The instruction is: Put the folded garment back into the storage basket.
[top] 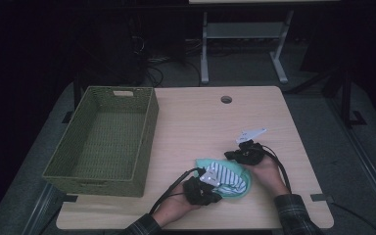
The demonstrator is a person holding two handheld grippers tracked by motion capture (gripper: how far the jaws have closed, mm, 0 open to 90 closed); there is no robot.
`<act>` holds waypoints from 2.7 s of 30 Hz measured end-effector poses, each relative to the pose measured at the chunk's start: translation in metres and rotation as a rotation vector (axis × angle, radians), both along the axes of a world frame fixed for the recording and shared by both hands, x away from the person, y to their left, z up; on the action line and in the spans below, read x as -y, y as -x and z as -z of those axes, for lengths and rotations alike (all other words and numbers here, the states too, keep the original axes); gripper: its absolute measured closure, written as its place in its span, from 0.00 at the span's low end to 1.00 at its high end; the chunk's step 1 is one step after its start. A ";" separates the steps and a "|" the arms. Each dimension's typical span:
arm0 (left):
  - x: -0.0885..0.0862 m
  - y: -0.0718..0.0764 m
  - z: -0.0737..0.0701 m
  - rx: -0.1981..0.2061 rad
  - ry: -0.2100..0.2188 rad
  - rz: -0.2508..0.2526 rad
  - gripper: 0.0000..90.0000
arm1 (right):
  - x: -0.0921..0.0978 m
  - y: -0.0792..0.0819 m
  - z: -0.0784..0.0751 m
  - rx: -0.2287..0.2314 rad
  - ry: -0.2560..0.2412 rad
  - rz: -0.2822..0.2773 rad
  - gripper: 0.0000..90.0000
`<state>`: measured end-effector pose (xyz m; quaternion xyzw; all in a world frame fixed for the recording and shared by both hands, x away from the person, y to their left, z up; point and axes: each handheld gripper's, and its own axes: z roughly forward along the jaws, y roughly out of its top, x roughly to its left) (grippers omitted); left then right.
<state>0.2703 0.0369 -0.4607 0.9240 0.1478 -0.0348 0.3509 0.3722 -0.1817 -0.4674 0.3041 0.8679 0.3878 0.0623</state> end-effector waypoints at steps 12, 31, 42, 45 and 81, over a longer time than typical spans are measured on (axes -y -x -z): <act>-0.012 -0.012 0.001 0.014 -0.020 -0.046 0.99 | 0.004 0.001 0.002 -0.018 0.027 -0.021 1.00; -0.023 -0.022 -0.003 0.063 -0.024 -0.107 0.99 | 0.018 0.017 0.001 -0.043 0.037 -0.025 1.00; -0.031 -0.030 -0.005 0.064 -0.014 -0.147 0.99 | 0.022 0.033 -0.001 -0.049 0.044 -0.039 1.00; -0.034 -0.034 -0.007 0.071 -0.021 -0.153 0.99 | 0.021 0.038 -0.002 -0.053 0.047 -0.048 1.00; -0.060 -0.053 -0.051 0.145 -0.019 -0.200 0.66 | 0.068 0.080 0.003 0.046 0.007 0.133 0.46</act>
